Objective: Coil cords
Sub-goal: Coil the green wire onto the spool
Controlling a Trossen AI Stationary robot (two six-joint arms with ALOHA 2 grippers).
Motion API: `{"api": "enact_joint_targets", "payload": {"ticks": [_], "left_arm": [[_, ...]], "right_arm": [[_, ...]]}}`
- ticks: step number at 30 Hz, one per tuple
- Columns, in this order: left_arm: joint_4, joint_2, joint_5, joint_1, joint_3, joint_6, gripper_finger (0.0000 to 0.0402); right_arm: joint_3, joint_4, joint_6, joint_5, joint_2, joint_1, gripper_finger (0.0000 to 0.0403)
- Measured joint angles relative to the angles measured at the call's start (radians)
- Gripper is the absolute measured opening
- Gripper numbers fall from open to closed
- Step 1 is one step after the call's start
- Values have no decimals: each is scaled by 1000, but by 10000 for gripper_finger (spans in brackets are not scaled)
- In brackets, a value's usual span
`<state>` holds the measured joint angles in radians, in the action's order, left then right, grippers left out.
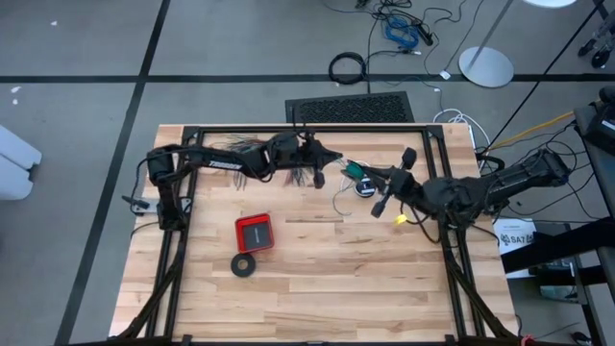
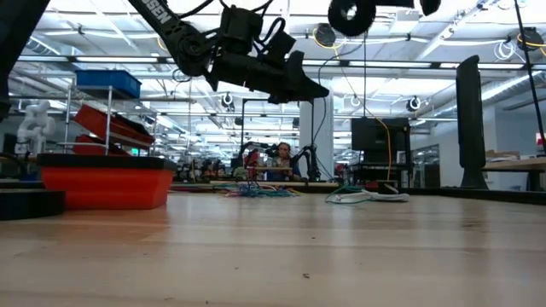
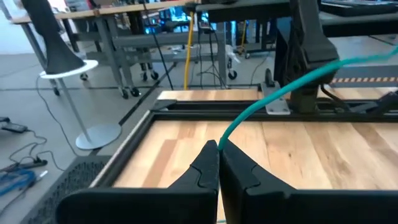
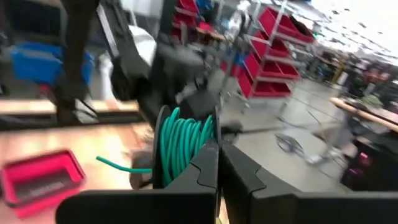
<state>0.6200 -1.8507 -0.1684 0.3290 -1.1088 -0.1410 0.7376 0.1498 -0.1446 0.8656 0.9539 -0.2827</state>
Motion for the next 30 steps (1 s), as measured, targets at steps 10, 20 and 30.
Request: {"api": "enact_joint_targets", "payload": {"ticks": [10,20,30], "left_arm": [[-82,103,0,14,-13,-31,0],[-153,149,-14,0,-13,-5,0],[-240,152,-13,-49,-34,5,0]], "right_arm": [[0,-148,3,130,45,0,0],[0,-176,2,154,143,45,0],[0,-166,41,285,222,114,0]]}}
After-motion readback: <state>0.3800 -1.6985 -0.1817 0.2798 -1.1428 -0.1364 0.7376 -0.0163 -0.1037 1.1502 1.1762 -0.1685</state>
